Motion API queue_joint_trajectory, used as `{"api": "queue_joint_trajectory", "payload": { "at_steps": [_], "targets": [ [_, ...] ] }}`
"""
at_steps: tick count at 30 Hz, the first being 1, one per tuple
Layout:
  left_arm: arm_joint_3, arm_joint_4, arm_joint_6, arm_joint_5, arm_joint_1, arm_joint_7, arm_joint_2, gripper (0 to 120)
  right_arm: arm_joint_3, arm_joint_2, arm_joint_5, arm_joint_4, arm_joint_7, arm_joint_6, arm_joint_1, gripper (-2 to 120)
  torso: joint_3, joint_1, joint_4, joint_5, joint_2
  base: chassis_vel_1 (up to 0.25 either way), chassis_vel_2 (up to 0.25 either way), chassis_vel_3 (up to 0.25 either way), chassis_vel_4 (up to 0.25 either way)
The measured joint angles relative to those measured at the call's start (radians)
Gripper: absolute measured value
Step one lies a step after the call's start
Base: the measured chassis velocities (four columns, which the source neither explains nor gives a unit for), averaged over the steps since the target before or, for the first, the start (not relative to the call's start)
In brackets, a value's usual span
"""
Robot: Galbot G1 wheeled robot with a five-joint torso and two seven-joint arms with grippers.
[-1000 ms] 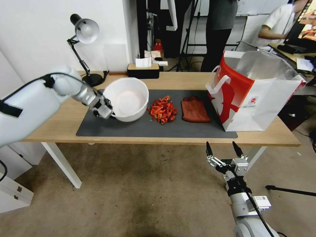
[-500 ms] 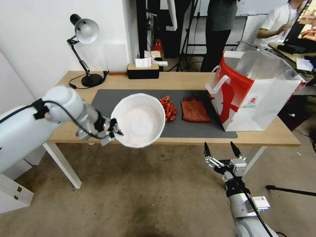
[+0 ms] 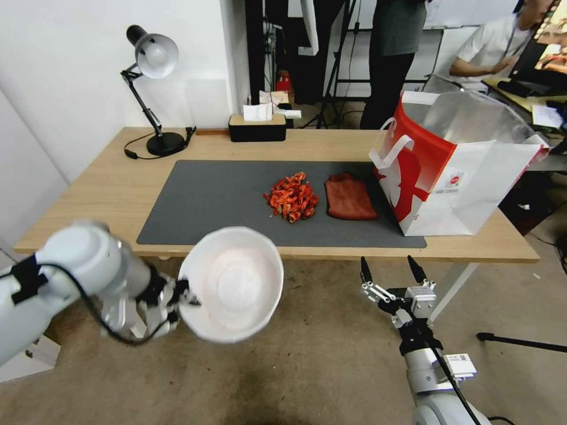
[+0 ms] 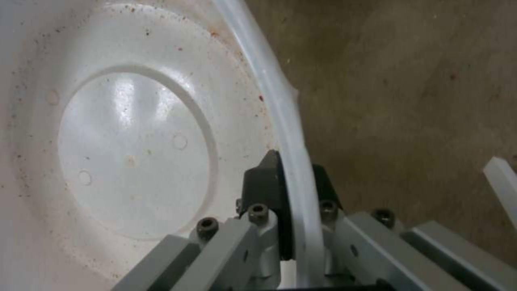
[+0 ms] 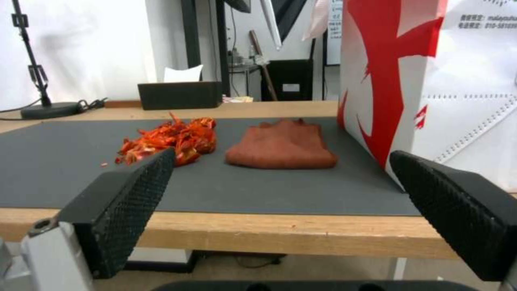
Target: Sweep shrimp from table into container with towel, then put container into takeout bag.
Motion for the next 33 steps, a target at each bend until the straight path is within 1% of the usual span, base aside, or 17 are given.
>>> {"api": "queue_joint_trajectory", "payload": {
  "at_steps": [1, 5, 7, 8, 11, 12, 13, 14, 15, 18, 20, 21, 24, 26, 28, 30, 33],
  "targets": [
    [-0.003, -0.005, -0.004, 0.021, 0.025, 0.0, -0.012, 0, -0.001, 0.0, -0.001, -0.001, 0.0, 0.0, 0.0, 100, 0.0, 0.0, 0.0, -0.0001, 0.0, 0.0, 0.0, 0.0, 0.0],
    [0.004, 0.007, -0.017, 0.057, 0.04, 0.008, -0.046, 0, -0.002, 0.0, -0.001, -0.002, 0.0, 0.0, 0.0, 100, 0.0, 0.0, -0.0004, 0.0, 0.0, 0.0, 0.0, 0.0, 0.0],
    [0.026, 0.056, -0.025, 0.079, 0.041, 0.02, -0.081, 0, -0.002, 0.001, -0.001, -0.002, 0.0, 0.001, -0.002, 100, 0.0, 0.0, -0.0004, 0.0001, 0.0, 0.0, 0.0, 0.0, 0.0],
    [0.026, 0.056, -0.025, 0.079, 0.041, 0.02, -0.081, 0, -0.002, 0.001, -0.001, -0.002, 0.0, 0.001, -0.002, 100, 0.0, 0.0, -0.0004, 0.0001, 0.0, 0.0, 0.0, 0.0, 0.0],
    [0.045, 0.114, -0.028, 0.095, 0.035, 0.025, -0.109, 0, -0.002, 0.003, -0.002, -0.002, 0.0, 0.003, -0.006, 100, 0.0, 0.0, -0.0002, -0.0002, 0.0, 0.0, 0.0, 0.0, 0.0],
    [0.059, 0.154, -0.041, 0.108, 0.018, 0.027, -0.132, 0, -0.002, 0.005, -0.002, -0.002, -0.001, 0.004, -0.008, 100, 0.0, 0.0, 0.0, -0.0002, 0.0, 0.0, 0.0, 0.0, 0.0],
    [0.059, 0.154, -0.041, 0.108, 0.018, 0.027, -0.132, 0, -0.002, 0.005, -0.002, -0.002, -0.001, 0.004, -0.008, 100, 0.0, 0.0, 0.0, -0.0002, 0.0, 0.0, 0.0, 0.0, 0.0],
    [0.067, 0.177, -0.049, 0.125, 0.002, 0.03, -0.146, 0, -0.001, 0.005, -0.002, 0.0, -0.001, 0.004, -0.009, 100, 0.0, 0.0, 0.0, 0.0, 0.0, 0.0, 0.0, 0.0, 0.0],
    [0.097, 0.218, -0.067, 0.143, -0.041, 0.047, -0.176, 0, 0.003, 0.006, -0.002, 0.002, -0.001, 0.004, -0.011, 100, 0.0, 0.0, -0.0002, 0.0, 0.0, 0.0, 0.0, 0.0, 0.0],
    [0.125, 0.25, -0.071, 0.139, -0.074, 0.061, -0.197, 0, 0.006, 0.006, -0.002, 0.003, -0.001, 0.004, -0.012, 100, 0.0, 0.0, -0.0006, -0.0001, 0.0, 0.0, 0.0, 0.0, 0.0],
    [0.163, 0.302, -0.075, 0.121, -0.114, 0.089, -0.222, 0, 0.011, 0.007, -0.002, 0.004, -0.001, 0.005, -0.013, 100, 0.0, 0.0, -0.0003, 0.0002, 0.0, 0.0, 0.0, 0.0, 0.0],
    [0.205, 0.363, -0.084, 0.114, -0.163, 0.105, -0.249, 0, 0.016, 0.008, -0.001, 0.007, -0.001, 0.005, -0.017, 100, 0.0, 0.0, -0.0001, -0.0004, 0.0, 0.0, 0.0, 0.0, 0.0],
    [0.225, 0.403, -0.089, 0.114, -0.195, 0.112, -0.265, 0, 0.019, 0.008, 0.001, 0.01, -0.001, 0.005, -0.019, 100, 0.0, 0.0, -0.0002, 0.0001, 0.0, 0.0, 0.0, 0.0, 0.0],
    [0.272, 0.468, -0.09, 0.108, -0.267, 0.116, -0.288, 0, 0.023, 0.008, 0.003, 0.013, -0.001, 0.005, -0.022, 100, 0.0, 0.0, -0.0002, 0.0, 0.0, 0.0, 0.0, 0.0, 0.0],
    [0.28, 0.482, -0.09, 0.106, -0.281, 0.116, -0.293, 0, 0.023, 0.008, 0.003, 0.013, -0.001, 0.006, -0.022, 100, 0.0, 0.0, -0.0003, 0.0, 0.0, 0.0, 0.0, 0.0, 0.0],
    [0.307, 0.529, -0.089, 0.099, -0.337, 0.123, -0.314, 0, 0.025, 0.011, 0.006, 0.015, -0.001, 0.006, -0.02, 100, 0.0, 0.0, -0.0003, 0.0, 0.0, 0.0, 0.0, 0.0, 0.0],
    [0.323, 0.55, -0.088, 0.087, -0.369, 0.128, -0.324, 0, 0.021, 0.008, 0.016, 0.015, -0.001, 0.007, -0.017, 100, 0.0, 0.0, -0.0004, 0.0001, 0.0, 0.0, 0.0, 0.0, 0.0]
  ]
}}
